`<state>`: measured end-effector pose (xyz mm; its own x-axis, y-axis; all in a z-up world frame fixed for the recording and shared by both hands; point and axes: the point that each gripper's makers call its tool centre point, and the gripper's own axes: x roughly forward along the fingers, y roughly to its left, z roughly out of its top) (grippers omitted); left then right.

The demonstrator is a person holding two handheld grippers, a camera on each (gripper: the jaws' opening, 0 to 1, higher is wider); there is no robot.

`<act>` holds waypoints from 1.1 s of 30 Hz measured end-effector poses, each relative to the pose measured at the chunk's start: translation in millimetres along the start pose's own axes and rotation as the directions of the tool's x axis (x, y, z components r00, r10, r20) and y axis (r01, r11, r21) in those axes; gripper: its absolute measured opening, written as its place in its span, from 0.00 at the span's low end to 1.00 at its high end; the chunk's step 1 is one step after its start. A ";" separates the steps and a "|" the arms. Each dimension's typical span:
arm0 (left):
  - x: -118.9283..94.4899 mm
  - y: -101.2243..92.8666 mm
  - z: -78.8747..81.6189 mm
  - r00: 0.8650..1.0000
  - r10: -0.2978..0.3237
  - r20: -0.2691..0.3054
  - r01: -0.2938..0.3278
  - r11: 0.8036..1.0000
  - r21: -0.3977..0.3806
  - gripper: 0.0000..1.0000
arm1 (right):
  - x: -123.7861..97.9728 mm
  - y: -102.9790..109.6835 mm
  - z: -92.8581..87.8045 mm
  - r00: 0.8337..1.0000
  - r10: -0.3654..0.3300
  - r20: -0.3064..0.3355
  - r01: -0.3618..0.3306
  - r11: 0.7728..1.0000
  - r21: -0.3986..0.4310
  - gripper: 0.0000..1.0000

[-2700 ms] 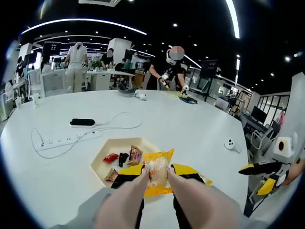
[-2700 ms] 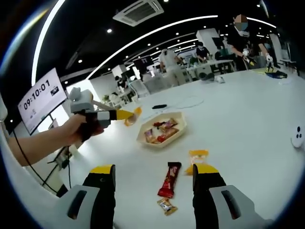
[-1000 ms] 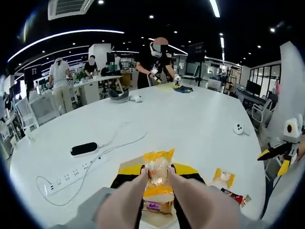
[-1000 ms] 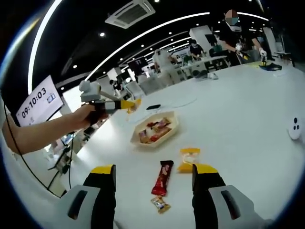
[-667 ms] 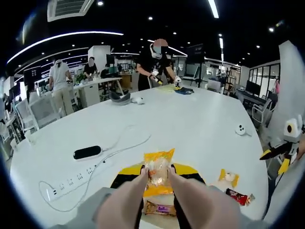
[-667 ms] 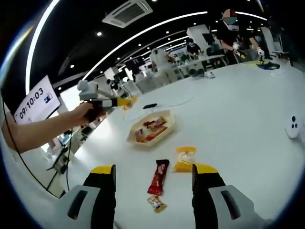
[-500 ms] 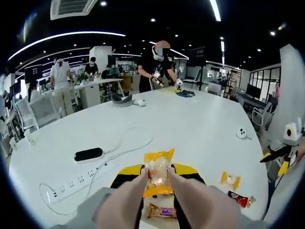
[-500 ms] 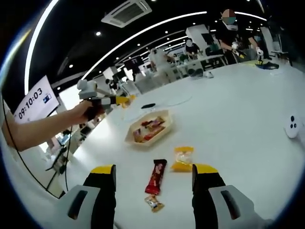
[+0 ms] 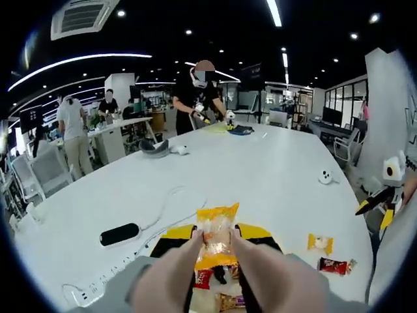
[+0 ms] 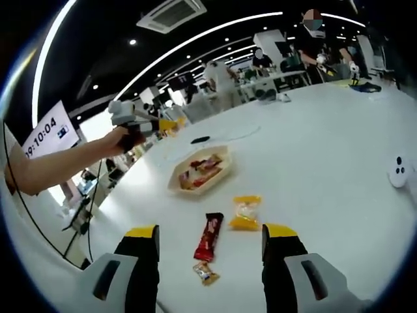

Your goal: Place the target food into the container with the food tongs after gripping and lifting it, then release it inside without dropping or visibly crushing the food.

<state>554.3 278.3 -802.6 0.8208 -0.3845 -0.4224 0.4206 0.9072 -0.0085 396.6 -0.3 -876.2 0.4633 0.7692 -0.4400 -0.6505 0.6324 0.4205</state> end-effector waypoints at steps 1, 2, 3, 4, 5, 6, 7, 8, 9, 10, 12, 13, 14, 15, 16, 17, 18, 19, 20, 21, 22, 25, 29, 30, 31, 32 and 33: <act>0.9 2.5 -0.2 1.000 0.003 0.001 -0.003 1.000 -0.003 0.22 | 0.0 -0.9 -0.5 1.000 -0.002 -0.002 0.002 1.000 0.002 0.64; 1.8 4.3 -1.2 1.000 -0.001 0.005 0.001 1.000 -0.014 0.22 | 0.0 -1.5 -0.9 1.000 -0.003 -0.003 0.003 1.000 0.005 0.64; 2.0 3.5 -1.5 1.000 -0.008 0.010 0.009 1.000 -0.013 0.22 | -0.1 -1.6 -1.0 1.000 -0.003 -0.003 0.003 1.000 0.006 0.64; 2.3 4.4 -2.5 1.000 -0.009 0.016 0.009 1.000 -0.006 0.23 | -0.2 -1.4 -1.0 1.000 -0.003 -0.004 0.003 1.000 0.007 0.64; 2.5 5.1 -3.0 1.000 -0.007 0.018 0.007 1.000 -0.003 0.23 | -0.1 -1.1 -1.0 1.000 -0.003 -0.004 0.003 1.000 0.007 0.64; 2.6 5.9 -3.9 1.000 -0.004 0.019 0.004 1.000 -0.003 0.24 | 0.1 -0.8 -1.1 1.000 -0.002 -0.005 0.002 1.000 0.008 0.64; 2.5 7.1 -4.5 1.000 0.001 0.023 -0.001 1.000 0.002 0.24 | 0.5 -0.8 -1.6 1.000 -0.002 -0.007 0.002 1.000 0.010 0.64; 2.2 8.2 -5.0 1.000 0.004 0.027 -0.004 1.000 -0.001 0.24 | 1.2 -0.7 -2.1 1.000 -0.001 -0.010 0.001 1.000 0.012 0.64; 2.2 8.6 -5.5 1.000 0.003 0.028 -0.002 1.000 -0.014 0.24 | 1.3 -0.4 -2.0 1.000 0.000 -0.010 0.000 1.000 0.013 0.64; 2.0 8.4 -6.0 1.000 0.002 0.026 -0.002 1.000 -0.024 0.24 | 1.6 0.2 -1.8 1.000 0.002 -0.010 -0.002 1.000 0.014 0.64; 1.4 8.3 -6.7 1.000 0.004 0.026 -0.003 1.000 -0.022 0.24 | 2.3 0.7 -2.1 1.000 0.004 -0.011 -0.004 1.000 0.014 0.64; 0.6 9.1 -7.6 1.000 0.008 0.027 -0.007 1.000 -0.020 0.25 | 2.9 1.1 -2.5 1.000 0.004 -0.015 -0.004 1.000 0.011 0.64; 0.0 9.8 -7.9 1.000 0.012 0.027 -0.011 1.000 -0.021 0.25 | 3.2 1.6 -2.4 1.000 0.006 -0.015 -0.006 1.000 0.011 0.64; -1.2 10.8 -8.5 0.999 0.017 0.028 -0.016 1.000 -0.026 0.25 | 3.9 2.3 -2.2 1.000 0.009 -0.016 -0.008 1.000 0.013 0.64; -2.7 12.3 -8.9 0.999 0.022 0.030 -0.021 0.999 -0.036 0.25 | 5.0 3.1 -2.2 1.000 0.011 -0.017 -0.011 1.000 0.014 0.64; -3.9 12.4 -8.7 0.999 0.019 0.032 -0.018 0.999 -0.044 0.25 | 6.4 4.1 -2.0 1.000 0.014 -0.019 -0.014 1.000 0.012 0.64; -5.2 12.1 -8.3 0.999 0.018 0.034 -0.016 0.998 -0.053 0.25 | 6.9 4.6 -1.8 1.000 0.015 -0.019 -0.015 1.000 0.012 0.64; -8.2 10.5 -7.2 0.999 0.020 0.035 -0.018 0.998 -0.057 0.25 | 8.5 6.5 -1.2 1.000 0.022 -0.019 -0.021 1.000 0.011 0.64; -10.3 9.3 -6.3 0.999 0.021 0.037 -0.019 0.998 -0.058 0.25 | 9.7 7.9 -0.7 0.999 0.026 -0.019 -0.026 1.000 0.010 0.64; -13.1 7.7 -5.2 0.999 0.021 0.039 -0.019 0.998 -0.060 0.25 | 10.9 9.4 -0.1 0.999 0.031 -0.016 -0.031 0.999 0.010 0.64; -15.9 6.1 -4.2 0.999 0.021 0.041 -0.019 0.998 -0.062 0.25 | 12.1 10.9 0.5 0.999 0.037 -0.014 -0.037 0.999 0.011 0.64; -23.6 2.7 -3.7 0.999 0.030 0.027 -0.029 0.999 -0.031 0.25 | 12.0 10.0 -1.5 0.999 0.037 -0.007 -0.036 0.997 0.069 0.64; -31.2 -5.8 8.8 0.996 0.050 0.068 -0.044 0.996 -0.080 0.25 | 15.5 6.9 -6.1 0.999 0.040 -0.028 -0.037 0.996 0.081 0.64; -34.0 -10.8 11.0 0.997 0.051 0.065 -0.046 0.996 -0.076 0.25 | 17.4 8.3 -7.1 0.998 0.043 -0.037 -0.040 0.996 0.075 0.64; -35.9 -15.2 10.8 0.997 0.061 0.049 -0.059 0.997 -0.049 0.25 | 18.4 10.1 -7.5 0.998 0.046 -0.042 -0.043 0.997 0.070 0.64; -36.6 -14.9 11.3 0.996 0.067 0.056 -0.065 0.997 -0.037 0.25 | 19.9 13.7 -7.3 0.998 0.053 -0.046 -0.050 0.997 0.061 0.64; -38.4 -17.0 12.3 0.995 0.069 0.066 -0.066 0.997 -0.041 0.25 | 20.8 16.3 -7.5 0.997 0.058 -0.047 -0.055 0.997 0.055 0.64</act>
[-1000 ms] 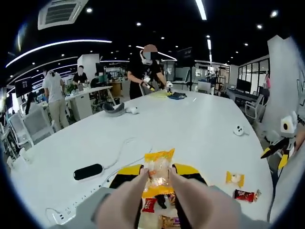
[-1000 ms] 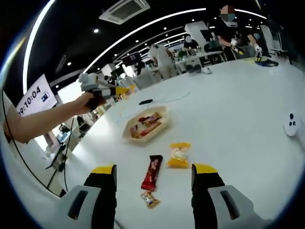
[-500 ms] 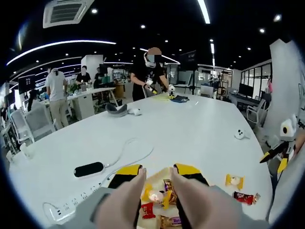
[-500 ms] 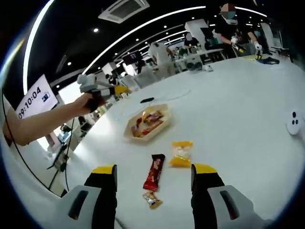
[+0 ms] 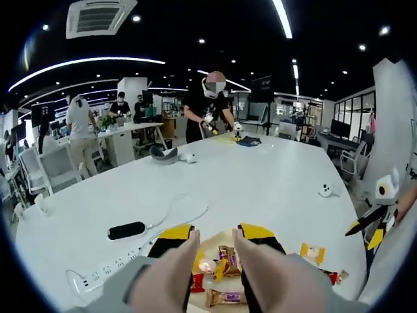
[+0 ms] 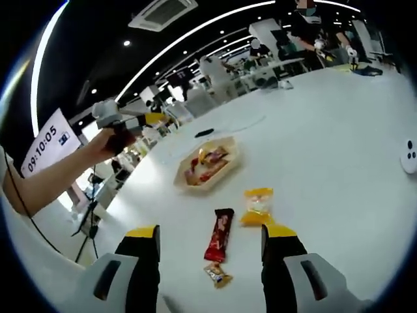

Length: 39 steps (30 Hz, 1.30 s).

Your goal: Place the target food into the container with the food tongs after gripping and lifting it, then release it inside without dropping or visibly crushing the food.

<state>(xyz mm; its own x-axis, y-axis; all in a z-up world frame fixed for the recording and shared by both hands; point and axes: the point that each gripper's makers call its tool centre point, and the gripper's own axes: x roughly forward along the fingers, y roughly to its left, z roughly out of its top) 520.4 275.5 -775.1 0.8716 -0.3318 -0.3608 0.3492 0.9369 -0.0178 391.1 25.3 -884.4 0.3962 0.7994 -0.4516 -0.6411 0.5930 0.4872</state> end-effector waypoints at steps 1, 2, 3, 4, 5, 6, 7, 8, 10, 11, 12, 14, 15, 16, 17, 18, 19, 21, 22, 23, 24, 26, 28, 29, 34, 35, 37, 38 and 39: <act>-2.1 -1.9 1.1 1.000 -0.001 0.011 0.001 1.000 -0.017 0.25 | 0.9 2.1 -0.6 1.000 0.003 -0.003 -0.003 1.000 -0.007 0.64; -3.8 -4.4 1.5 1.000 -0.005 0.017 0.006 0.999 -0.043 0.25 | 1.5 4.1 -1.2 1.000 0.006 -0.006 -0.006 1.000 -0.012 0.64; -6.9 -5.5 1.8 1.000 -0.002 0.031 0.005 0.997 -0.074 0.25 | 1.3 7.1 -1.9 1.000 0.011 -0.006 -0.011 1.000 -0.019 0.64; -10.4 -6.1 1.8 0.999 0.003 0.045 0.001 0.996 -0.091 0.25 | 0.2 9.1 -3.4 1.000 0.014 -0.008 -0.014 1.000 -0.023 0.64; -11.8 -6.5 1.2 0.999 0.005 0.046 0.000 0.995 -0.097 0.25 | -1.8 10.3 -4.8 1.000 0.015 -0.010 -0.015 1.000 -0.027 0.64; -14.5 -9.3 -1.8 0.999 0.000 0.035 0.003 0.996 -0.091 0.25 | -5.8 9.9 -5.8 1.000 0.010 -0.007 -0.010 0.999 -0.039 0.64; -18.7 -12.4 -6.9 1.000 0.004 0.009 -0.004 0.998 -0.064 0.25 | -8.5 7.6 -6.3 1.000 -0.001 -0.007 0.001 0.999 -0.044 0.64; -20.9 -13.8 -8.3 1.000 0.007 0.007 -0.006 0.998 -0.057 0.25 | -11.4 4.7 -5.8 1.000 -0.010 -0.006 0.010 0.999 -0.041 0.64; -25.0 -15.6 -10.5 1.000 0.002 0.010 -0.001 0.996 -0.085 0.25 | -15.6 -4.1 -0.7 1.000 -0.024 0.013 0.024 1.000 -0.008 0.65; -26.5 -16.1 -10.2 1.000 0.005 0.017 -0.003 0.994 -0.111 0.25 | -16.6 -8.8 1.4 0.999 -0.031 0.019 0.031 1.000 0.005 0.65; -29.1 -17.7 -8.5 0.999 0.007 0.031 -0.002 0.992 -0.127 0.25 | -16.8 -11.1 1.8 0.999 -0.034 0.018 0.034 0.999 0.009 0.65; -32.2 -21.2 -4.7 0.998 0.015 0.058 -0.006 0.989 -0.150 0.25 | -17.1 -10.9 0.2 0.999 -0.038 0.013 0.038 0.999 0.015 0.65; -32.6 -22.3 -4.1 0.998 0.015 0.062 -0.005 0.988 -0.155 0.25 | -17.9 -10.5 -0.4 0.999 -0.040 0.014 0.040 0.999 0.017 0.65; -33.2 -26.1 -3.6 0.998 0.010 0.062 -0.001 0.988 -0.154 0.25 | -19.0 -9.2 -1.1 0.999 -0.037 0.018 0.037 0.999 0.023 0.65; -33.4 -29.4 -2.7 0.998 0.008 0.065 0.002 0.988 -0.153 0.25 | -19.0 -8.8 -1.2 0.999 -0.036 0.018 0.036 0.999 0.025 0.65; -33.1 -34.0 -1.7 0.998 0.003 0.068 0.007 0.989 -0.147 0.25 | -20.2 -8.0 -1.3 0.999 -0.038 0.015 0.038 0.999 0.021 0.65; -31.8 -35.7 -2.2 0.998 -0.001 0.067 0.011 0.989 -0.147 0.25 | -21.4 -7.8 -0.4 0.999 -0.040 0.019 0.040 0.999 0.014 0.65; -31.3 -38.7 -1.1 0.997 -0.007 0.072 0.018 0.988 -0.150 0.25 | -22.7 -6.0 -0.4 0.999 -0.036 0.023 0.036 0.999 0.010 0.65; -30.0 -40.9 1.8 0.997 -0.008 0.081 0.022 0.986 -0.167 0.25 | -22.9 -5.1 -1.0 0.999 -0.035 0.025 0.035 0.999 0.009 0.65; -29.2 -42.9 3.3 0.996 -0.012 0.085 0.027 0.985 -0.173 0.25 | -22.9 -3.6 -2.6 0.999 -0.035 0.023 0.035 0.999 0.004 0.66; -27.9 -46.1 5.9 0.996 -0.016 0.092 0.032 0.984 -0.177 0.26 | -23.0 -2.2 -4.4 0.999 -0.033 0.023 0.033 0.999 -0.001 0.66; -26.2 -50.1 9.4 0.994 -0.019 0.103 0.037 0.983 -0.179 0.25 | -24.6 0.5 -5.0 0.999 -0.034 0.030 0.034 0.999 -0.002 0.66; -24.6 -54.4 12.8 0.993 -0.023 0.115 0.044 0.982 -0.184 0.25 | -25.3 1.3 -4.8 0.999 -0.034 0.036 0.034 0.999 -0.001 0.65; -22.7 -54.6 15.5 0.991 -0.020 0.130 0.045 0.981 -0.190 0.25 | -25.4 1.8 -7.3 0.998 -0.041 0.040 0.041 0.999 0.004 0.65; -19.2 -57.5 19.1 0.987 -0.028 0.160 0.065 0.971 -0.231 0.25 | -17.9 13.7 -8.1 0.994 -0.048 0.097 0.048 0.999 0.004 0.66; -19.5 -59.1 18.1 0.987 -0.030 0.155 0.065 0.972 -0.227 0.25 | -14.4 22.5 -11.3 0.998 -0.013 0.064 0.015 0.999 -0.032 0.66; -20.3 -60.2 18.0 0.987 -0.031 0.160 0.070 0.968 -0.243 0.25 | -21.4 22.5 1.6 0.998 -0.022 0.063 0.030 0.990 -0.141 0.66; -20.4 -60.3 18.3 0.986 -0.032 0.162 0.072 0.967 -0.245 0.25 | -22.8 22.6 4.0 0.998 -0.022 0.066 0.031 0.989 -0.148 0.66; -20.1 -60.1 19.8 0.984 -0.028 0.174 0.072 0.965 -0.253 0.25 | -27.6 23.2 11.1 0.997 -0.016 0.072 0.025 0.993 -0.118 0.66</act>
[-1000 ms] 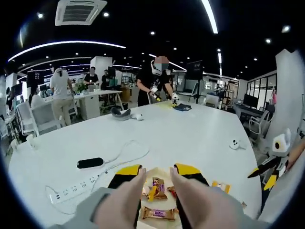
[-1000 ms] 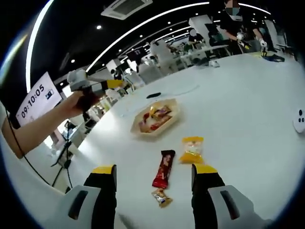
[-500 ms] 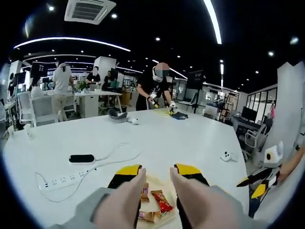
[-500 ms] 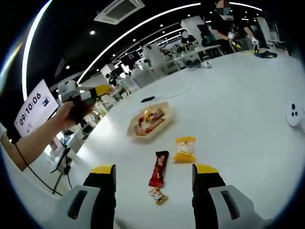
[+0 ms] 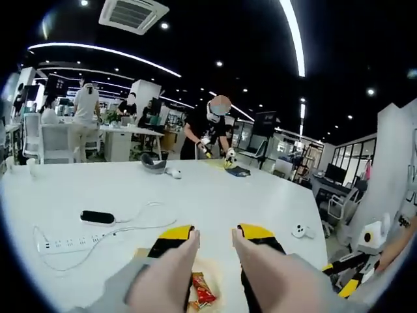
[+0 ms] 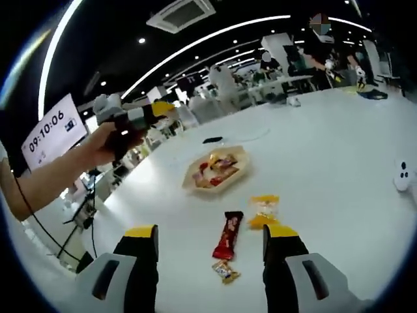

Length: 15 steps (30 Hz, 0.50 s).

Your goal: Place the target food into the container with the food tongs after gripping and lifting it, then release it inside without dropping or visibly crushing the food.

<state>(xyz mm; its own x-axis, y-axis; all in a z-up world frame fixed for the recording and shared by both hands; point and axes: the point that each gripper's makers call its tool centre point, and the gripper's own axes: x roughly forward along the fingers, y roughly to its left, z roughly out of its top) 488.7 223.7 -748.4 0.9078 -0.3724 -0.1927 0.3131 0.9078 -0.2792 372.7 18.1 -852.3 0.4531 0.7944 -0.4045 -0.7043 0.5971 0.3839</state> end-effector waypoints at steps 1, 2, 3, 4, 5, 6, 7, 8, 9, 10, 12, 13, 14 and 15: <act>0.5 0.0 0.5 1.000 0.003 0.006 -0.003 1.000 -0.007 0.25 | -0.8 -1.9 3.1 1.000 0.002 0.007 -0.002 1.000 0.002 0.67; 1.2 -1.1 1.0 1.000 0.005 0.018 -0.005 1.000 -0.009 0.25 | -0.3 -5.2 5.0 1.000 0.000 0.016 0.000 1.000 -0.004 0.67; 1.1 -2.0 0.9 1.000 0.009 0.023 -0.009 1.000 -0.008 0.25 | 0.5 -8.1 5.1 1.000 -0.002 0.015 0.003 1.000 -0.006 0.67; 1.0 -2.2 0.7 1.000 0.015 0.026 -0.015 1.000 -0.008 0.25 | 1.2 -11.0 4.2 1.000 -0.003 0.010 0.003 1.000 -0.007 0.67; -0.3 -3.2 0.3 0.999 0.025 0.030 -0.025 1.000 -0.003 0.25 | 1.6 -14.5 2.6 1.000 0.001 0.004 -0.001 1.000 -0.008 0.67; -2.5 -2.5 -0.2 0.999 0.043 0.034 -0.043 0.999 0.004 0.26 | 1.2 -17.1 2.6 1.000 0.009 -0.001 -0.009 1.000 -0.009 0.67; -4.4 -2.8 -0.7 0.998 0.050 0.033 -0.050 0.999 0.001 0.26 | 0.8 -18.8 2.8 1.000 0.014 -0.007 -0.014 1.000 -0.005 0.66; -6.2 -3.0 -1.2 0.998 0.058 0.033 -0.058 0.998 -0.001 0.25 | 0.7 -19.8 3.1 1.000 0.015 -0.010 -0.015 1.000 -0.001 0.66; -11.2 -5.3 -1.5 0.998 0.056 0.031 -0.056 0.998 -0.006 0.25 | 0.4 -22.7 5.4 1.000 0.015 -0.012 -0.015 1.000 0.015 0.66; -14.5 -6.3 -1.7 0.998 0.059 0.029 -0.059 0.998 -0.021 0.25 | 1.0 -22.4 9.1 1.000 0.023 -0.001 -0.023 0.999 0.032 0.66; -22.6 -9.3 -2.5 0.998 0.062 0.026 -0.061 0.997 -0.054 0.25 | 5.6 -22.1 13.9 0.999 0.040 0.010 -0.041 0.998 0.048 0.66; -26.0 -10.2 -3.2 0.997 0.067 0.026 -0.065 0.996 -0.059 0.25 | 8.4 -22.4 14.0 0.999 0.044 0.009 -0.044 0.998 0.047 0.66; -31.2 -12.7 -4.7 0.997 0.075 0.024 -0.073 0.996 -0.060 0.25 | 12.2 -22.4 14.1 0.999 0.052 0.004 -0.052 0.997 0.049 0.66; -35.0 -13.8 -6.1 0.996 0.083 0.021 -0.082 0.995 -0.056 0.26 | 13.9 -22.1 14.3 0.999 0.055 0.002 -0.055 0.997 0.049 0.66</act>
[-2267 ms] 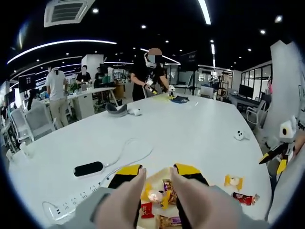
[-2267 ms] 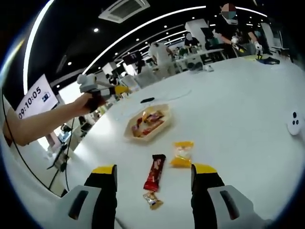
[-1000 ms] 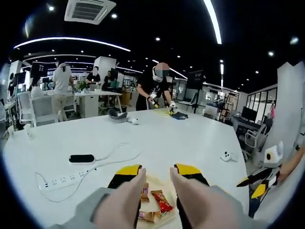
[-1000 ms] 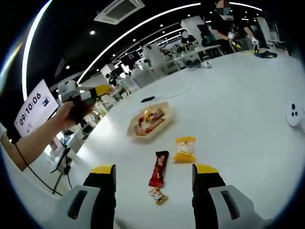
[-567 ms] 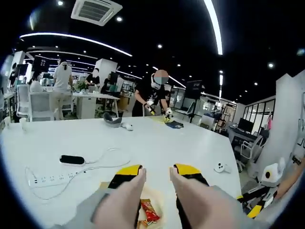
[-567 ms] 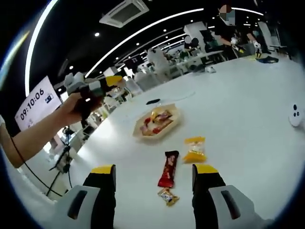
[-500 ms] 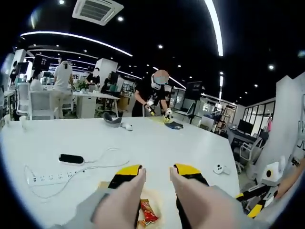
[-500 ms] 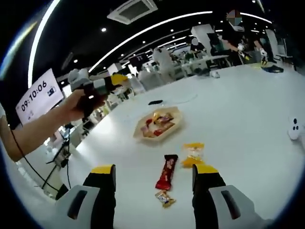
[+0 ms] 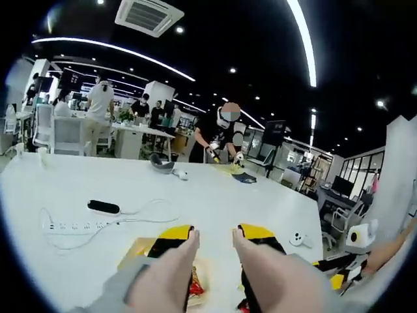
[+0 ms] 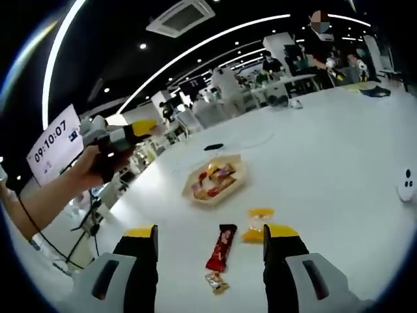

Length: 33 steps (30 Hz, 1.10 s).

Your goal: Place the target food into the container with the food tongs after gripping and lifting it, then release it inside without dropping or visibly crushing the food.

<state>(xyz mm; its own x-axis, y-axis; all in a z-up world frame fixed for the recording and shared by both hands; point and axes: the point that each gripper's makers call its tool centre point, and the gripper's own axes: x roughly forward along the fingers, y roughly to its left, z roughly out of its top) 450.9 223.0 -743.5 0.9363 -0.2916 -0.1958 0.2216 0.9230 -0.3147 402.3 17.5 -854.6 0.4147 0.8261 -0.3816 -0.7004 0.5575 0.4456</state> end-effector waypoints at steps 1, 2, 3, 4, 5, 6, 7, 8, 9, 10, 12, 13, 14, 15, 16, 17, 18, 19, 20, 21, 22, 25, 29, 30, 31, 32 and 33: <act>-3.8 -0.4 -1.3 1.000 0.010 -0.001 -0.010 1.000 -0.001 0.26 | 1.0 0.4 1.0 1.000 0.003 0.001 -0.003 1.000 0.001 0.66; -8.5 -1.6 -3.0 1.000 0.019 0.002 -0.019 1.000 -0.008 0.26 | 1.8 2.0 3.5 1.000 0.012 0.009 -0.012 1.000 0.004 0.66; -11.2 -2.8 -4.4 1.000 0.023 0.002 -0.023 1.000 -0.011 0.26 | 2.7 3.0 4.9 1.000 0.018 0.012 -0.018 1.000 0.006 0.66; -14.0 -3.2 -7.1 0.999 0.034 0.004 -0.034 0.999 -0.023 0.26 | 3.8 3.6 6.1 1.000 0.020 0.011 -0.020 1.000 0.006 0.66; -15.1 -3.3 -8.5 0.999 0.040 0.002 -0.040 0.999 -0.028 0.26 | 4.3 5.3 8.3 1.000 0.021 0.011 -0.021 1.000 0.003 0.66; -17.1 -3.4 -10.2 0.998 0.059 -0.002 -0.059 0.998 -0.007 0.26 | 3.9 9.9 11.1 0.999 0.036 0.015 -0.036 0.999 -0.027 0.66; -19.6 -2.7 -11.4 0.997 0.079 0.003 -0.079 0.996 0.031 0.26 | 3.8 11.1 11.6 0.999 0.040 0.015 -0.040 0.998 -0.040 0.66; -21.1 -3.4 -12.9 0.996 0.085 0.007 -0.085 0.996 0.023 0.26 | 2.5 13.2 7.4 0.999 0.037 -0.003 -0.037 0.997 -0.067 0.66; -22.9 -4.6 -14.4 0.996 0.087 0.017 -0.087 0.996 -0.008 0.26 | 2.4 15.4 3.6 0.999 0.046 -0.017 -0.047 0.997 -0.060 0.66; -23.3 -5.3 -15.1 0.996 0.085 0.020 -0.085 0.996 -0.016 0.26 | 2.5 16.4 1.7 0.998 0.056 -0.021 -0.057 0.997 -0.058 0.66; -24.4 -5.8 -22.3 0.996 0.094 0.012 -0.094 0.995 -0.025 0.26 | 3.0 17.8 -1.0 0.997 0.070 -0.036 -0.072 0.994 -0.078 0.67; -24.4 -5.7 -25.2 0.995 0.098 0.007 -0.098 0.995 -0.021 0.26 | 3.3 16.8 -0.8 0.997 0.069 -0.038 -0.072 0.994 -0.083 0.67; -24.4 -5.5 -27.7 0.995 0.103 0.004 -0.103 0.995 -0.015 0.26 | 4.0 15.2 0.1 0.997 0.070 -0.036 -0.073 0.994 -0.079 0.67; -24.6 -5.9 -30.7 0.995 0.104 0.001 -0.104 0.995 -0.004 0.26 | 4.1 13.9 1.0 0.997 0.074 -0.034 -0.076 0.995 -0.067 0.67; -24.5 -6.6 -32.2 0.995 0.104 -0.001 -0.104 0.995 -0.005 0.26 | 3.9 13.6 1.2 0.997 0.074 -0.033 -0.076 0.995 -0.066 0.67; -24.7 -9.0 -34.6 0.995 0.103 -0.006 -0.103 0.995 -0.010 0.26 | 2.9 12.2 2.1 0.997 0.073 -0.029 -0.074 0.995 -0.065 0.67; -25.0 -10.7 -36.1 0.995 0.104 -0.008 -0.104 0.995 -0.013 0.26 | 2.0 10.9 2.4 0.997 0.071 -0.026 -0.073 0.995 -0.064 0.67; -25.8 -12.7 -37.3 0.994 0.107 -0.007 -0.107 0.994 -0.014 0.26 | 1.1 10.0 2.5 0.997 0.071 -0.025 -0.073 0.995 -0.064 0.67; -26.5 -13.9 -39.9 0.992 0.122 -0.010 -0.122 0.992 -0.019 0.26 | -0.4 6.3 3.3 0.998 0.052 -0.019 -0.053 0.996 -0.074 0.70; -29.2 -12.3 -46.4 0.985 0.164 -0.048 -0.165 0.986 -0.012 0.26 | -1.0 4.5 3.4 0.999 0.041 -0.019 -0.042 0.996 -0.081 0.72; -29.5 -13.5 -47.9 0.982 0.179 -0.053 -0.179 0.984 0.012 0.26 | -2.1 7.9 1.8 0.998 0.058 -0.032 -0.060 0.995 -0.084 0.73; -27.1 -22.4 -48.4 0.981 0.191 -0.028 -0.191 0.982 -0.013 0.26 | -7.0 13.8 -5.3 0.995 0.086 -0.053 -0.092 0.989 -0.113 0.72; -25.4 -26.9 -46.4 0.978 0.208 -0.001 -0.207 0.971 -0.118 0.26 | -12.2 11.7 -11.9 0.994 0.090 -0.063 -0.097 0.990 -0.107 0.71; -25.3 -28.9 -46.8 0.977 0.213 -0.001 -0.212 0.969 -0.127 0.26 | -16.2 6.6 -1.0 0.997 0.059 -0.040 -0.065 0.977 -0.201 0.71; -25.0 -30.7 -47.4 0.977 0.215 -0.004 -0.214 0.968 -0.133 0.26 | -18.8 7.4 8.2 0.998 0.056 -0.013 -0.057 0.966 -0.252 0.71; -24.4 -34.5 -49.4 0.975 0.222 -0.024 -0.223 0.967 -0.124 0.26 | -23.7 11.3 20.7 0.998 0.061 0.026 -0.052 0.960 -0.275 0.71; -24.2 -36.8 -50.5 0.973 0.227 -0.033 -0.229 0.967 -0.108 0.26 | -26.3 13.7 24.9 0.996 0.073 0.044 -0.059 0.964 -0.258 0.71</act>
<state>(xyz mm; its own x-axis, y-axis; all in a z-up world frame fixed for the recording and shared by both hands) 406.3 183.4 -774.1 0.9528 -0.0829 -0.2922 -0.0292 0.9326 -0.3597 396.3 5.5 -818.3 0.3879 0.8673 -0.3120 -0.8497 0.4677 0.2434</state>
